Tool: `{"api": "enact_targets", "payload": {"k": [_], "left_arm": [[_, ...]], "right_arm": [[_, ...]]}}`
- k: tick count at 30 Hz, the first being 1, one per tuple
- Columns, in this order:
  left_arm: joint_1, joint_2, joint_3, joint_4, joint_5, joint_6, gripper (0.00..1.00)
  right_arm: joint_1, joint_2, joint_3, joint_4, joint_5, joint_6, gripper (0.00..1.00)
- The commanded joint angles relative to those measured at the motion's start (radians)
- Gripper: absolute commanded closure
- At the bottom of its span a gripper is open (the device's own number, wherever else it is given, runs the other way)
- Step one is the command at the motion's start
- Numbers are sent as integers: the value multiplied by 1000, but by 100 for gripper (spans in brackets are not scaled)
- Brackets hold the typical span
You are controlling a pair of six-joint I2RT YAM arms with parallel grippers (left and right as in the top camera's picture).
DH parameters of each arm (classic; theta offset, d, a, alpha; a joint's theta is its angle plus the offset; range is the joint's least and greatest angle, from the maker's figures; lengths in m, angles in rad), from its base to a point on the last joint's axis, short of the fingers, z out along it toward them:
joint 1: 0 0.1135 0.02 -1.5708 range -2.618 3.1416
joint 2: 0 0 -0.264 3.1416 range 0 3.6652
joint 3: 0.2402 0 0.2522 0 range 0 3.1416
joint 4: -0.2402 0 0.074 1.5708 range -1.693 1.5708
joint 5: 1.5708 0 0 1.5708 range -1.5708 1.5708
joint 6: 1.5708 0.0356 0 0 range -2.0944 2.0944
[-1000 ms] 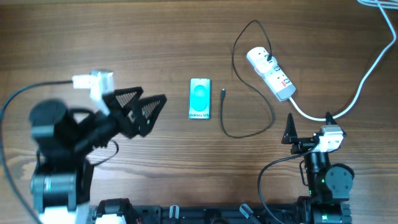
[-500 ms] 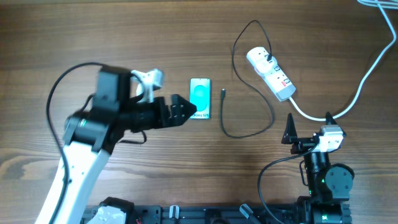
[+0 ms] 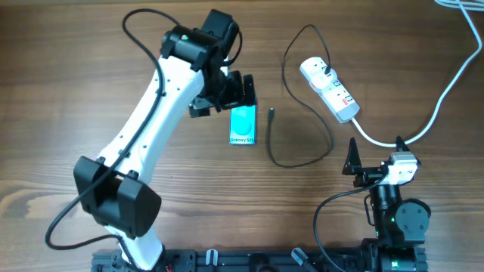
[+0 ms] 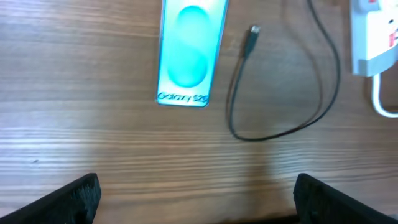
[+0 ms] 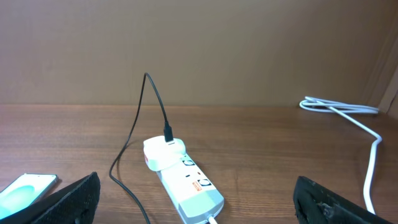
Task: Plug charger to phone and switch on socket
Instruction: 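Move the left gripper over the blue Galaxy S25 phone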
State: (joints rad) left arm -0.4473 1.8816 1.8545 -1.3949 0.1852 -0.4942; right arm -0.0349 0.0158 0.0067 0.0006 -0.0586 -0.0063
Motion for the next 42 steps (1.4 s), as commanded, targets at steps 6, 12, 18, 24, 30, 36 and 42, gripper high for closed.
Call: {"api": "enact_targets", "payload": {"k": [6, 12, 18, 24, 30, 36, 42], "left_arm": [[-75, 26, 23, 99, -96, -46, 0], [-108, 54, 23, 103, -150, -45, 0], [-108, 86, 23, 154, -164, -45, 0], [-112, 180, 23, 153, -233, -37, 0], [-112, 249, 23, 185, -240, -35, 0], [-114, 302, 23, 207, -239, -34, 0], [-114, 318, 23, 222, -241, 12, 0]], "right_arm": [[-6, -6, -2, 2, 13, -18, 0], [-6, -6, -2, 2, 13, -17, 0], [-6, -6, -2, 2, 13, -17, 0], [-6, -6, -2, 2, 13, -17, 0], [-6, -6, -2, 2, 13, -17, 0], [-6, -6, -2, 2, 13, -17, 0], [-6, -6, -2, 2, 13, -17, 0]]}}
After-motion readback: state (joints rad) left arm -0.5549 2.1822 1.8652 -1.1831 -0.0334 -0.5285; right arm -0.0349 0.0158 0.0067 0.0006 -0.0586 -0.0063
